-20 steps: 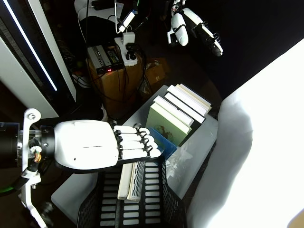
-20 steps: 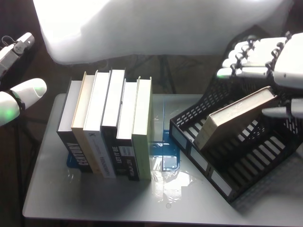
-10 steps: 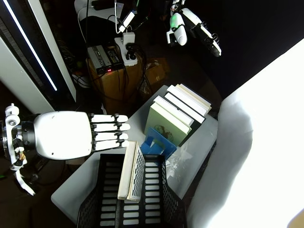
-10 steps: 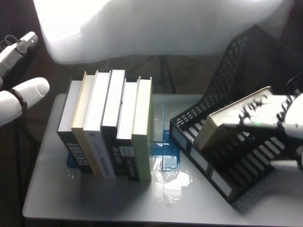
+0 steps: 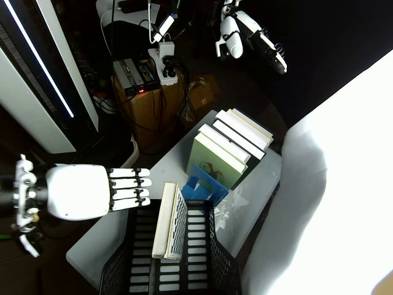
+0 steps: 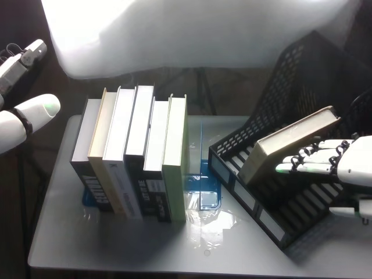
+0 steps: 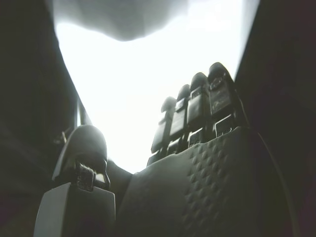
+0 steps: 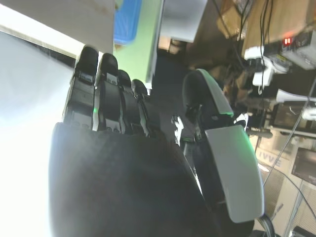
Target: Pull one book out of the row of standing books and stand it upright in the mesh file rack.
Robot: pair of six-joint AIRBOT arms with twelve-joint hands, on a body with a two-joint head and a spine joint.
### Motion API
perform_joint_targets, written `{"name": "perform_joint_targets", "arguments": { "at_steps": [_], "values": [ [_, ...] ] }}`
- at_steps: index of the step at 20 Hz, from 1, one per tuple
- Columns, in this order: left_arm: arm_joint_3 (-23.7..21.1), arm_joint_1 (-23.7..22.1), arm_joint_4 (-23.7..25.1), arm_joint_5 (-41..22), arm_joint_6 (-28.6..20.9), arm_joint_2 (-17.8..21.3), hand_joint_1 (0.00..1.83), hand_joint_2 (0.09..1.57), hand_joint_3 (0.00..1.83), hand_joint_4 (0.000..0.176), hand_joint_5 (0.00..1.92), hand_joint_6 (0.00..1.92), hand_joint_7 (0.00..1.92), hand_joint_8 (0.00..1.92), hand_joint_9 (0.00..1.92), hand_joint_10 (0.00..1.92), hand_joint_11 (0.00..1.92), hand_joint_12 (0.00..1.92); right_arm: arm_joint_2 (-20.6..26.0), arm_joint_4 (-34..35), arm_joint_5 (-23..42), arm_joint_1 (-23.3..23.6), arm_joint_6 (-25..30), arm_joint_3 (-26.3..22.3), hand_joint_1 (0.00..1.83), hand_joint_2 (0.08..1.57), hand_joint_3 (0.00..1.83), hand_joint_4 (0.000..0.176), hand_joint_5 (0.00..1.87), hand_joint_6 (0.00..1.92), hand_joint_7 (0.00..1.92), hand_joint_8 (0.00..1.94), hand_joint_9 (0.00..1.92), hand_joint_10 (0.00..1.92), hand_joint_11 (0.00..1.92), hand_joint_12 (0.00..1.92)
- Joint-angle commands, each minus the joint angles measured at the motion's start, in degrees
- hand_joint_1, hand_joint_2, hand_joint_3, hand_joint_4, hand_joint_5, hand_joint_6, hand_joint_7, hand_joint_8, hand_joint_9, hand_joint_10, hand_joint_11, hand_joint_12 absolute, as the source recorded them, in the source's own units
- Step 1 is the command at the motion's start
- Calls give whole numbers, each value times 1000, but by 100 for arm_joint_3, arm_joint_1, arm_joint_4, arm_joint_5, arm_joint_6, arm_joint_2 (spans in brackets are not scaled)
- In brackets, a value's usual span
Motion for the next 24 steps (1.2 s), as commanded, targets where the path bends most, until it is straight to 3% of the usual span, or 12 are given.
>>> {"name": "perform_joint_targets", "arguments": {
  "at_steps": [1,4,6,12,14,15,16,17,18,19,22,24],
  "values": [
    [37,-41,-41,-692,-30,32,252,1358,0,38,16,3,0,0,0,0,0,0,-44,188,294,11,-1,94,738,1426,5,0,0,0,15,2,151,20,0,501],
    [30,-39,-44,-706,-30,36,258,1352,0,49,15,1,0,0,0,0,0,0,-421,189,-46,152,-1,535,758,1422,0,0,0,0,16,0,97,5,0,534],
    [28,-39,-44,-706,-30,39,258,1356,0,46,14,1,0,0,0,0,0,0,-607,229,-151,257,-1,756,701,1415,0,0,0,0,0,0,3,0,0,42],
    [22,-37,-59,-723,-30,42,280,1350,0,34,25,5,0,0,0,0,0,0,-815,357,-197,681,-1,1140,901,1473,0,0,0,0,0,0,0,0,0,0],
    [21,-37,-59,-724,-30,43,260,1352,0,35,23,2,0,0,0,0,0,0,-847,381,-210,755,-1,1204,711,1498,0,0,0,0,0,0,47,5,0,498],
    [21,-37,-59,-724,-30,45,266,1350,0,34,26,3,0,0,0,0,0,0,-849,382,-209,794,-1,1210,647,1534,6,0,0,0,80,20,192,105,0,1221],
    [18,-36,-59,-727,-30,49,261,1350,0,33,23,2,0,0,0,0,0,0,-834,382,-194,836,-1,1183,709,1539,0,0,0,0,246,369,172,1008,1,1714],
    [16,-36,-44,-726,-30,55,261,1352,0,33,23,1,0,0,0,0,0,0,-763,383,-127,882,-1,1085,1041,1510,0,0,0,0,323,1627,222,1520,147,1880],
    [16,-37,-27,-723,-30,57,261,1354,1,38,22,1,0,0,0,0,0,0,-763,383,-91,883,-1,1019,631,1559,75,0,0,0,64,736,44,875,29,1808],
    [9,-41,15,-723,-30,69,258,1354,1,43,21,0,0,0,0,0,0,0,-763,614,16,895,-1,834,674,1543,45,0,0,0,12,174,8,590,5,1670],
    [-10,-68,110,-718,-30,105,257,1344,0,56,20,0,0,0,0,0,0,0,-452,940,343,917,-1,395,700,1429,0,0,12,3,26,4,91,109,0,679],
    [-12,-93,211,-688,-30,125,266,1338,0,64,18,0,0,0,0,0,0,0,-206,1037,604,919,-1,117,479,1398,0,0,38,7,70,5,171,80,0,714]
  ]
}}
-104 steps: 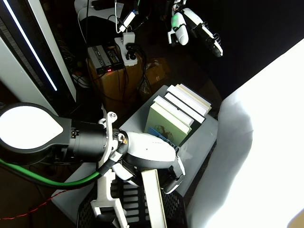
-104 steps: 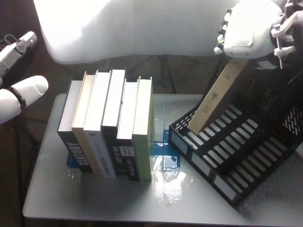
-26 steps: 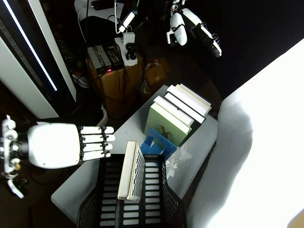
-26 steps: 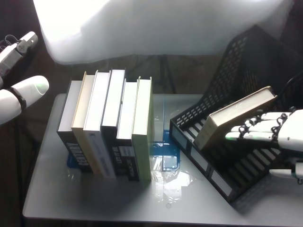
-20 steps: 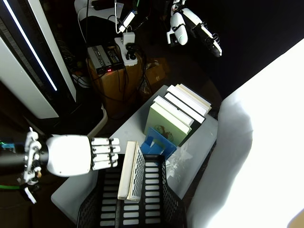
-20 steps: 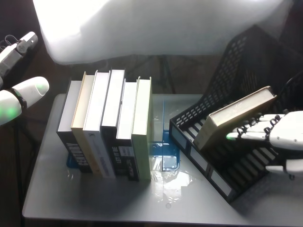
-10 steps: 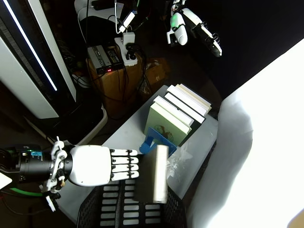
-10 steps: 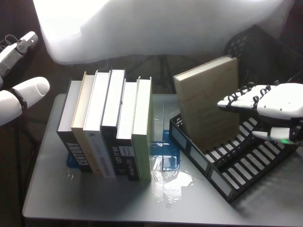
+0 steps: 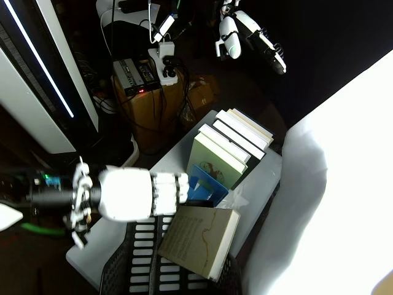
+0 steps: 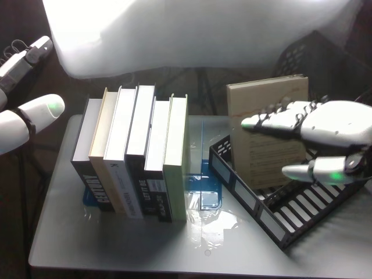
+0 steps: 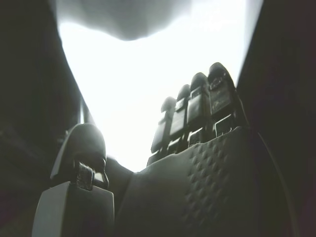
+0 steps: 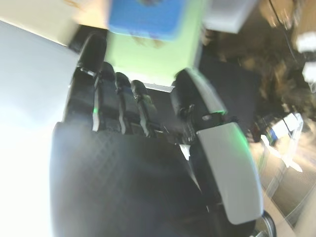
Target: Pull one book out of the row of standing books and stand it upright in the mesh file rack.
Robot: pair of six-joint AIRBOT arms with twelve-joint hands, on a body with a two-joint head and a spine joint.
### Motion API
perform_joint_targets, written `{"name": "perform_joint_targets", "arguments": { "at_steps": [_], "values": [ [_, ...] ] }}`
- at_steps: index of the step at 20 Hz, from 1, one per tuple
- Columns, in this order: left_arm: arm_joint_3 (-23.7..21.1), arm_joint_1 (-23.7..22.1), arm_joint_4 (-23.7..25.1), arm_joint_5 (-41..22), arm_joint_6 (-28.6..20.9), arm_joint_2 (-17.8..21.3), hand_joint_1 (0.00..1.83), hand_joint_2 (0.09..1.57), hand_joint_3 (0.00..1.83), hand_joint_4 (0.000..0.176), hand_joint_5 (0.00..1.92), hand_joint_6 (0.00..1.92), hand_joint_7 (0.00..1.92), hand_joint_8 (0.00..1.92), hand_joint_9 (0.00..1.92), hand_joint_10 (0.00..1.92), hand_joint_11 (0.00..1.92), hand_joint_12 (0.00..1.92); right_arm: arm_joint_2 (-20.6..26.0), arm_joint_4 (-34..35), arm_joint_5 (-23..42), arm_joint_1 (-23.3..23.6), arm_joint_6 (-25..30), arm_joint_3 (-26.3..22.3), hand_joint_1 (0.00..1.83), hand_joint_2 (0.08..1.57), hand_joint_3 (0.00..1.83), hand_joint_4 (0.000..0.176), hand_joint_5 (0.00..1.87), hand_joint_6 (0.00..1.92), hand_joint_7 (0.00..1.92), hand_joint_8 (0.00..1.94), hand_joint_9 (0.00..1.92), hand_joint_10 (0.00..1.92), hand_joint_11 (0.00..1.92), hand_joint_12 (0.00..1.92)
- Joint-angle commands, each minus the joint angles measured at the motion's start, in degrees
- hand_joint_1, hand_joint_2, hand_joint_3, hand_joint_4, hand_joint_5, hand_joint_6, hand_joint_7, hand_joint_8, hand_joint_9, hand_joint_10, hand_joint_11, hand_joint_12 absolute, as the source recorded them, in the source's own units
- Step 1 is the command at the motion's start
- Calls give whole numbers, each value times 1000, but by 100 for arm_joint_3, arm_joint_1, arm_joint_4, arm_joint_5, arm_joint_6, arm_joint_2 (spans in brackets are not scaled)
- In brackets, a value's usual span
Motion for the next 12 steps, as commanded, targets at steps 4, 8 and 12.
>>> {"name": "perform_joint_targets", "arguments": {
  "at_steps": [4,8,12],
  "values": [
    [25,-179,308,-522,-32,85,227,1330,0,67,0,0,0,0,0,0,0,0,460,353,962,244,2,-447,581,1467,3,0,1,0,1,0,61,11,0,85],
    [39,-353,753,-311,-32,56,185,1347,4,68,0,0,0,0,0,0,0,0,769,400,1142,534,2,-811,363,1389,0,18,0,0,0,0,0,0,0,0],
    [114,-657,1311,54,-32,-28,189,1338,0,85,0,0,0,0,0,0,0,0,994,440,1227,692,2,-1074,227,1323,0,43,0,0,0,0,0,0,0,0]
  ]
}}
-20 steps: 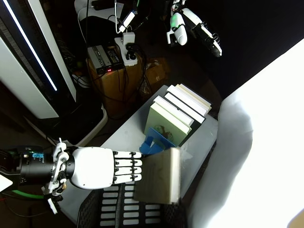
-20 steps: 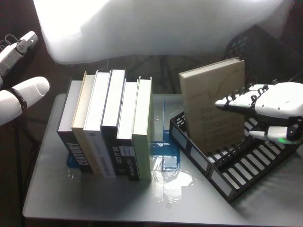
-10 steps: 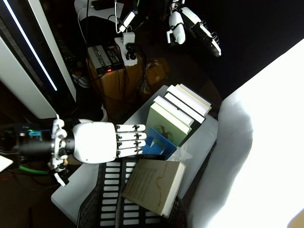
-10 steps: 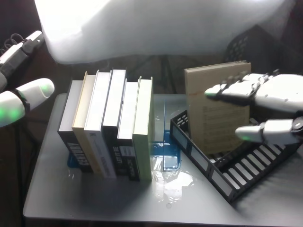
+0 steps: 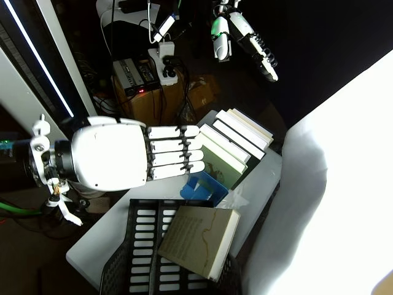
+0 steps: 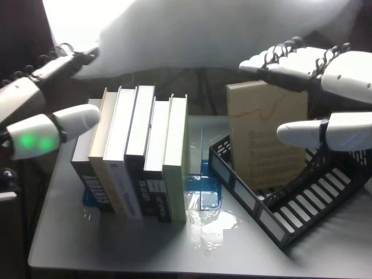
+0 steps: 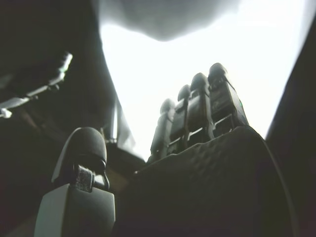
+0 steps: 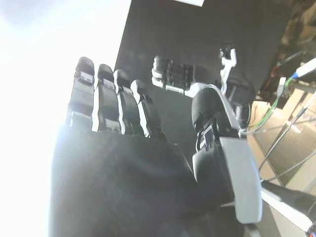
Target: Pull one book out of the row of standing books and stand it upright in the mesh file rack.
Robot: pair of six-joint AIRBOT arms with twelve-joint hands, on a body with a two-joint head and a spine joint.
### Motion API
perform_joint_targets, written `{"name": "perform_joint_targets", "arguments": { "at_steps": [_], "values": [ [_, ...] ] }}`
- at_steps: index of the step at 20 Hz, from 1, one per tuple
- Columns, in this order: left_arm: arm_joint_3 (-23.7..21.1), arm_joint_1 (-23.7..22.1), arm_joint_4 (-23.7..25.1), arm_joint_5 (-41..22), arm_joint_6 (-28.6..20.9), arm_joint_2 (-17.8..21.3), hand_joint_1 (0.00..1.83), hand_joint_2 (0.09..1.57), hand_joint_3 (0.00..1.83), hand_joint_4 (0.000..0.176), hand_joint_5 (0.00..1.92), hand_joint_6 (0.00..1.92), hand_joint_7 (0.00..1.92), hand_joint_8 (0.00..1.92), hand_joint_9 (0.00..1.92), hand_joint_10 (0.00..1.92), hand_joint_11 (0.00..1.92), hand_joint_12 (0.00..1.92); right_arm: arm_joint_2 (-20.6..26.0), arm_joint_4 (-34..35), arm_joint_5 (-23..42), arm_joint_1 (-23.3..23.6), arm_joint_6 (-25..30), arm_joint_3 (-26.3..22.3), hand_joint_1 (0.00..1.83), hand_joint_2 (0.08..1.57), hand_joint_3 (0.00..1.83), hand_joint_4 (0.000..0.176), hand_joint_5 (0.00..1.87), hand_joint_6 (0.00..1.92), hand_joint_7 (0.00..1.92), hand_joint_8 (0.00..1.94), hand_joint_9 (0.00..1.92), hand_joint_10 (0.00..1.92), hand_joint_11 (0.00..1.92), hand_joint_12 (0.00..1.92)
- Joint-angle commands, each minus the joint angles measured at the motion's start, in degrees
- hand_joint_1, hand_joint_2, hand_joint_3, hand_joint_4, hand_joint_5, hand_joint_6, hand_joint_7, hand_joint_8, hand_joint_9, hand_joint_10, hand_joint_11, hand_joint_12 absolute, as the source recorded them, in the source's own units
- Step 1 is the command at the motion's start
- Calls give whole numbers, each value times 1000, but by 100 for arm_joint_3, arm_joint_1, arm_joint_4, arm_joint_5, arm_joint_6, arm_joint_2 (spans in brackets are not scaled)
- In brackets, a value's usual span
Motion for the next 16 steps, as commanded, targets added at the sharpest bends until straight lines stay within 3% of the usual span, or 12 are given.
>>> {"name": "perform_joint_targets", "arguments": {
  "at_steps": [1,2,3,4,7,8,10,12,13,14,15,16],
  "values": [
    [34,-77,36,-556,-30,-26,189,1338,0,85,0,0,0,0,0,0,0,0,54,181,642,95,17,-31,227,1323,0,43,0,0,0,0,0,0,0,0],
    [49,-121,133,-512,-30,-46,222,1341,0,58,0,0,0,0,0,0,0,0,82,181,673,120,17,-56,239,1324,0,69,0,0,0,0,0,0,0,0],
    [59,-158,204,-470,-30,-64,222,1341,0,58,0,0,0,0,0,0,0,0,109,181,691,140,17,-83,239,1324,0,69,0,0,0,0,0,0,0,0],
    [91,-254,364,-376,-30,-103,143,1367,9,24,0,0,0,0,0,0,0,0,167,184,713,195,17,-144,160,1323,0,92,0,0,0,0,0,0,0,0],
    [186,-457,622,-249,-30,-228,170,1367,5,26,0,0,0,0,0,0,0,0,242,217,786,229,17,-219,201,1322,0,68,0,0,0,0,0,0,12,6],
    [202,-493,670,-232,-30,-249,175,1360,2,50,0,0,0,0,0,0,0,0,242,226,799,229,17,-218,247,1317,0,58,0,0,0,0,0,0,2,0],
    [219,-527,722,-222,-30,-256,205,1362,1,15,0,0,0,0,0,0,0,0,242,244,824,229,17,-213,271,1320,0,59,0,0,0,0,0,0,12,5],
    [217,-527,730,-238,-30,-254,205,1359,0,6,0,0,0,0,0,0,0,0,242,252,833,227,17,-212,278,1321,0,55,0,0,0,0,0,0,9,5],
    [208,-527,731,-246,-30,-247,220,1359,0,8,0,0,0,0,0,0,0,0,242,257,834,223,17,-216,291,1330,0,42,0,0,0,0,0,0,17,10],
    [204,-527,735,-258,-30,-240,227,1365,2,28,0,0,0,0,0,0,0,0,242,270,835,219,17,-221,273,1319,0,48,0,0,0,0,0,0,20,14],
    [205,-526,738,-268,-30,-241,215,1362,1,21,0,0,0,0,0,0,0,0,242,287,837,204,17,-230,304,1346,6,19,0,0,0,0,0,0,14,18],
    [209,-526,747,-284,-30,-244,215,1362,1,21,0,0,0,0,0,0,0,0,256,313,847,176,17,-242,304,1346,6,19,0,0,0,0,0,0,14,18]
  ]
}}
